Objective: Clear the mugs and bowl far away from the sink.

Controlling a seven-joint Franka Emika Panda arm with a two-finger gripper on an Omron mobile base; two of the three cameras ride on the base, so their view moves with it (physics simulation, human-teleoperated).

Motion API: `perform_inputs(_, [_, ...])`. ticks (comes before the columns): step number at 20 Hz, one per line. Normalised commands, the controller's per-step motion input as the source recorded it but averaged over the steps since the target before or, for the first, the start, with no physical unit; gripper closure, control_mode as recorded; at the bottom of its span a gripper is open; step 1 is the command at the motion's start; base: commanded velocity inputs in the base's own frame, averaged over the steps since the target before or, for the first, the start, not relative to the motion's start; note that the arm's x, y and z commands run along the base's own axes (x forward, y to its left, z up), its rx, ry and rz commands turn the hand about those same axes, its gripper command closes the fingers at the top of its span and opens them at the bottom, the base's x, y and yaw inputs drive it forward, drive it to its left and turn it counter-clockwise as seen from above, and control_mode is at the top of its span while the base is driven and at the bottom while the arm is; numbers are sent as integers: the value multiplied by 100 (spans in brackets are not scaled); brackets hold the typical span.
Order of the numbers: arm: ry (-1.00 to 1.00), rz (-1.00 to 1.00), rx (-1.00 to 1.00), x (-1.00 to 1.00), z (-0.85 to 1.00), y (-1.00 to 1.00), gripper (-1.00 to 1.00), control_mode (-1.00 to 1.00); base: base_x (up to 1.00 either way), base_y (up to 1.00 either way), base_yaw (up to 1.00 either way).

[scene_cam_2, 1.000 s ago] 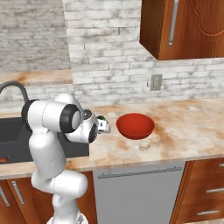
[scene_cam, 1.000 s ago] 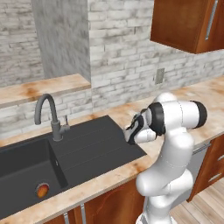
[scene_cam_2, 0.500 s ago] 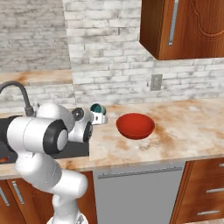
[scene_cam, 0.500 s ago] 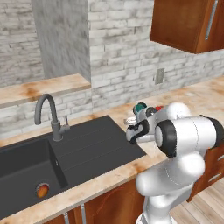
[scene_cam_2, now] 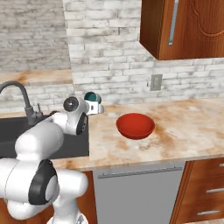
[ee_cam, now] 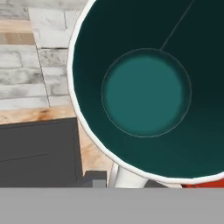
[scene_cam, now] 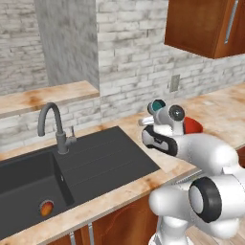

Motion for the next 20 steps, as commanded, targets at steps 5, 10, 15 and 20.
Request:
perform_inputs(5, [0, 2, 0, -33, 100, -2, 100, -100, 0, 0, 0])
perform_inputs(10, [0, 0, 0, -67, 81, -8, 100, -100, 0, 0, 0])
perform_inputs(15, [-1, -1, 0, -86, 33, -2, 100, -100, 0, 0, 0])
perform_inputs(20, [-3, 0, 0, -73, 2, 2, 100, -100, 0, 0, 0])
